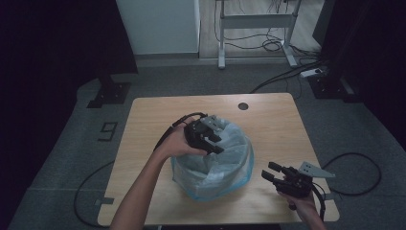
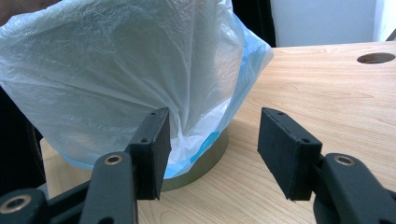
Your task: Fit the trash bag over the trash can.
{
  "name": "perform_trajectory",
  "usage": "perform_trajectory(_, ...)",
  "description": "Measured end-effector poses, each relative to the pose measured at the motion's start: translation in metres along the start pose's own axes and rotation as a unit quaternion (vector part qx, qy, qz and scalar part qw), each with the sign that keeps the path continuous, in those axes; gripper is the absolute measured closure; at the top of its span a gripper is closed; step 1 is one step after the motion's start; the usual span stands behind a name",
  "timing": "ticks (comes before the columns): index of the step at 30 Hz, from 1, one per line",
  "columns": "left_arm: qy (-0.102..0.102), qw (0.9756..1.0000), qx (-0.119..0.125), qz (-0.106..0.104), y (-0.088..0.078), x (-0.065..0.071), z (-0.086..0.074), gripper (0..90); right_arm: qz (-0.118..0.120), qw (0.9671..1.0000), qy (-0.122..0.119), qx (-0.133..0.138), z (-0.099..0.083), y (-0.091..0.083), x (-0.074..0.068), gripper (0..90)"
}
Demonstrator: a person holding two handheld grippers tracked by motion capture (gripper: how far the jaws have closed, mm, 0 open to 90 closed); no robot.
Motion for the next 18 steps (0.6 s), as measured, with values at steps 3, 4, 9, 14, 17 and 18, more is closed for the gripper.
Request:
perform_trajectory(3, -0.001, 0.9998, -0.019, -0.001, 0.004, 0.001, -0.001, 51.0, 0.001, 1.0000, -0.001, -0.001, 0.000, 0.000, -0.001, 43.2)
perform_trajectory(4, -0.003, 0.9998, -0.022, -0.001, 0.005, 0.001, -0.001, 50.3, 0.000, 1.0000, -0.001, -0.001, 0.000, 0.000, -0.001, 43.2)
perform_trajectory(9, -0.006, 0.9998, -0.018, -0.004, 0.003, 0.001, -0.002, 47.9, -0.002, 1.0000, -0.001, -0.002, 0.000, 0.000, 0.001, 43.1)
perform_trajectory(14, -0.012, 0.9998, 0.014, -0.001, -0.007, -0.001, -0.004, 42.7, -0.004, 1.0000, 0.001, 0.001, 0.000, -0.002, 0.002, 43.0)
perform_trajectory(17, -0.017, 0.9995, 0.028, 0.003, -0.016, -0.003, -0.008, 42.7, -0.004, 1.0000, 0.001, 0.001, 0.000, -0.002, 0.002, 42.9)
perform_trajectory(18, -0.019, 0.9994, 0.029, 0.006, -0.018, -0.004, -0.010, 42.6, -0.004, 1.0000, 0.001, 0.000, 0.000, -0.001, 0.002, 42.8)
Point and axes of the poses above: each handheld gripper's, and its own axes: y roughly forward along the jaws, z roughly out of its top, x roughly to its right, the point moved 7 cm from there along y, roughly forward along the jaws, and after that the axes turned 1 degree about -x, right-handed, at the moved point
